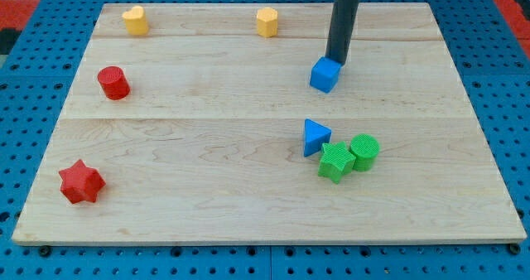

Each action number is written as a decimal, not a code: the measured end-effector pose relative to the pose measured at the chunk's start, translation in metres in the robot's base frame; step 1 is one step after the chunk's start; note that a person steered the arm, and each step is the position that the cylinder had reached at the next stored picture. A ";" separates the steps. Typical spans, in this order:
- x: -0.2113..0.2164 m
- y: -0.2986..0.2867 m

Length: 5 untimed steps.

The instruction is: Push the blue cube into blue triangle

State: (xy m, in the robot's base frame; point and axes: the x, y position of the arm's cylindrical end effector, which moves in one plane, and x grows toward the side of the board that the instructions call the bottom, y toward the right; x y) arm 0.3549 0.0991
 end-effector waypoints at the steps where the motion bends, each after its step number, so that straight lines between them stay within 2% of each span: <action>1: 0.063 0.000; 2: 0.103 0.000; 4: 0.031 0.013; 5: 0.041 -0.043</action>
